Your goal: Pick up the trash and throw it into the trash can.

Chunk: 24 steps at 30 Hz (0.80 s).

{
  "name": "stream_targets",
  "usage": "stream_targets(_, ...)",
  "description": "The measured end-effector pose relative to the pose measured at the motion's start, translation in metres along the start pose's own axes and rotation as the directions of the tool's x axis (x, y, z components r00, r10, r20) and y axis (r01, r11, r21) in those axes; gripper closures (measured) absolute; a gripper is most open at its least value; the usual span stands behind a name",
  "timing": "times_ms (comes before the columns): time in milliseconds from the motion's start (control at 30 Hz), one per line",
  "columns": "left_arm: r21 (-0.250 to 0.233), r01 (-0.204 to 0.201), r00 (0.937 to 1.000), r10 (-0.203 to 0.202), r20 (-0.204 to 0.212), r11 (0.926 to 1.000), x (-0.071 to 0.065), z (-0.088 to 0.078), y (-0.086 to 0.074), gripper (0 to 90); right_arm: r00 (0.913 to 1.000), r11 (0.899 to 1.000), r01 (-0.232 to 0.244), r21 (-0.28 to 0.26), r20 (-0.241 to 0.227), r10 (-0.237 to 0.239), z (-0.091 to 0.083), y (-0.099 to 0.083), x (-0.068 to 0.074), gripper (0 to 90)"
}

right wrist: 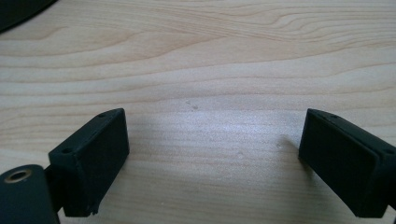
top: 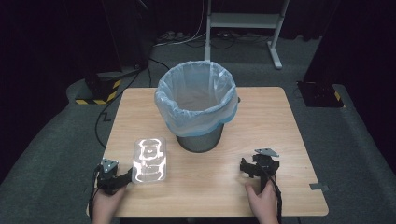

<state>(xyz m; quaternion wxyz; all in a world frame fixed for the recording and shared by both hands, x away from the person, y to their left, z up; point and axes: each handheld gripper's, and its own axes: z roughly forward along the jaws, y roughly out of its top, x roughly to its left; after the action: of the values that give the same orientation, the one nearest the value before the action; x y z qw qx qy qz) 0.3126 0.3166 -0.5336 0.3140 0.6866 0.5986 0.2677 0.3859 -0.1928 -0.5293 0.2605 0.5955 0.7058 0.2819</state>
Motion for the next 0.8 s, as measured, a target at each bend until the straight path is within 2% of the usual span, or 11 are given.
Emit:
stream_targets(33, 0.001, -0.012, 0.9999, 0.012, 0.007, 0.9999, 0.000, -0.001, -0.001, 28.8, 0.9999, 1.000, 0.003, -0.001, -0.011, -0.003, -0.003, -0.003, 0.001, 8.6)
stream_targets(100, 0.001, -0.007, 1.0000, 0.007, 0.007, 1.0000, -0.001, -0.001, -0.001, 28.8, 0.9938, 0.998, 0.069, -0.005, -0.087, -0.069, -0.011, -0.010, -0.002, 8.7)
stream_targets(167, 0.003, -0.012, 0.9999, 0.012, 0.005, 0.9999, 0.000, -0.001, -0.001, 29.0, 0.9918, 0.997, 0.072, 0.000, -0.106, -0.071, -0.015, -0.013, -0.001, 8.6)
stream_targets(200, 0.003, -0.011, 0.9999, 0.011, 0.004, 0.9999, -0.001, -0.001, -0.001, 29.1, 0.9845, 0.994, 0.108, -0.008, -0.139, -0.108, -0.019, -0.018, -0.004, 8.7)
stream_targets(267, 0.003, -0.012, 0.9999, 0.012, 0.007, 0.9999, -0.001, -0.002, -0.002, 29.1, 0.9750, 0.991, 0.132, -0.010, -0.179, -0.132, -0.021, -0.020, -0.007, 8.7)
stream_targets(300, 0.003, -0.015, 0.9998, 0.014, 0.011, 0.9999, -0.001, -0.002, -0.002, 29.1, 0.9748, 0.993, 0.119, -0.015, -0.188, -0.120, -0.022, -0.021, -0.008, 8.7)
stream_targets(400, -0.002, -0.012, 0.9997, 0.012, 0.022, 0.9999, 0.000, -0.003, -0.002, 29.6, 0.9755, 0.992, 0.126, -0.011, -0.180, -0.126, -0.022, -0.021, -0.007, 8.8)
stream_targets(533, -0.014, -0.030, 0.9977, 0.031, 0.061, 0.9995, -0.001, -0.005, -0.004, 37.3, 0.9776, 0.991, 0.132, -0.018, -0.163, -0.134, -0.022, -0.021, -0.005, 12.2)
stream_targets(600, -0.012, -0.036, 0.9975, 0.036, 0.061, 0.9993, -0.001, -0.006, -0.005, 41.3, 0.9774, 0.991, 0.132, -0.007, -0.166, -0.131, -0.023, -0.020, -0.006, 12.7)
stream_targets(667, -0.011, -0.025, 0.9974, 0.026, 0.067, 0.9996, 0.000, -0.010, -0.006, 44.3, 0.9780, 0.992, 0.126, -0.004, -0.167, -0.125, -0.023, -0.020, -0.005, 12.8)
stream_targets(800, -0.016, 0.018, 0.9942, -0.016, 0.107, 0.9997, 0.008, -0.022, -0.010, 57.3, 0.9780, 0.992, 0.125, -0.004, -0.168, -0.124, -0.023, -0.020, -0.005, 12.8)
